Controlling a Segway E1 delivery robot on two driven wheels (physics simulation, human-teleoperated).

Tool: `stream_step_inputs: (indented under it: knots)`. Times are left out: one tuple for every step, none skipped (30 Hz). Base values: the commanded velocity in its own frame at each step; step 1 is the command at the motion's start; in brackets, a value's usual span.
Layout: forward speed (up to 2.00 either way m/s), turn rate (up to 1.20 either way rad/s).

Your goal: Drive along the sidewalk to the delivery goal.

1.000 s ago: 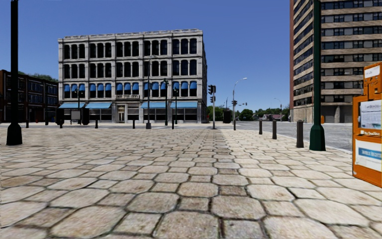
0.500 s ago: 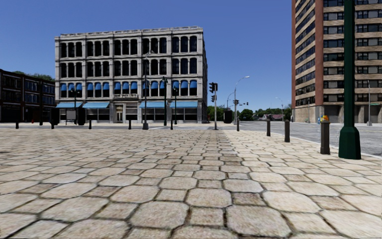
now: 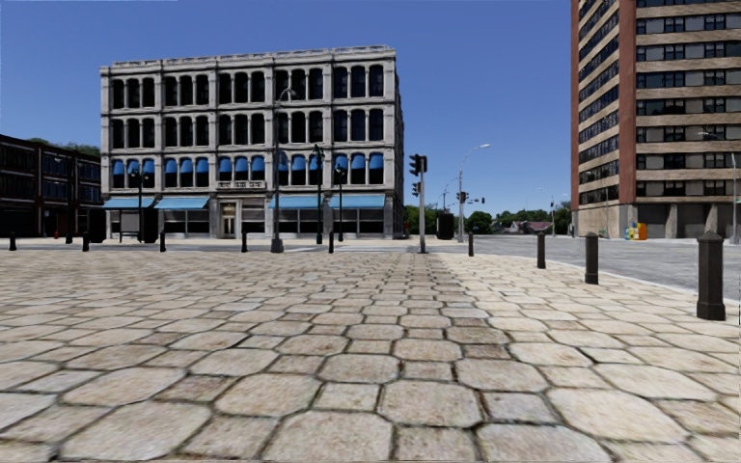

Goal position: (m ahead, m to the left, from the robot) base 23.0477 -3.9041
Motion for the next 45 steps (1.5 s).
stream_step_inputs:
  knots:
    - [2.0, 0.0]
    - [2.0, 0.0]
    - [2.0, 0.0]
    - [2.0, 0.0]
    - [2.0, 0.0]
    - [2.0, 0.0]
    - [2.0, 0.0]
    - [2.0, 0.0]
    - [2.0, 0.0]
    - [2.0, 0.0]
    - [2.0, 0.0]
    - [2.0, 0.0]
    - [2.0, 0.0]
    - [2.0, 0.0]
    - [2.0, 0.0]
    - [2.0, 0.0]
    - [2.0, 0.0]
    - [2.0, 0.0]
    - [2.0, 0.0]
    - [2.0, 0.0]
    - [2.0, 0.0]
    - [2.0, 0.0]
    - [2.0, 0.0]
    - [2.0, 0.0]
    - [2.0, 0.0]
    - [2.0, 0.0]
    - [2.0, 0.0]
    - [2.0, 0.0]
    - [2.0, 0.0]
    - [2.0, 0.0]
    - [2.0, 0.0]
    - [2.0, 0.0]
    - [2.0, 0.0]
    - [2.0, 0.0]
    - [2.0, 0.0]
    - [2.0, 0.0]
    - [2.0, 0.0]
    - [2.0, 0.0]
    - [2.0, 0.0]
    - [2.0, 0.0]
    - [2.0, 0.0]
    - [2.0, 0.0]
    - [2.0, 0.0]
    - [2.0, 0.0]
    - [2.0, 0.0]
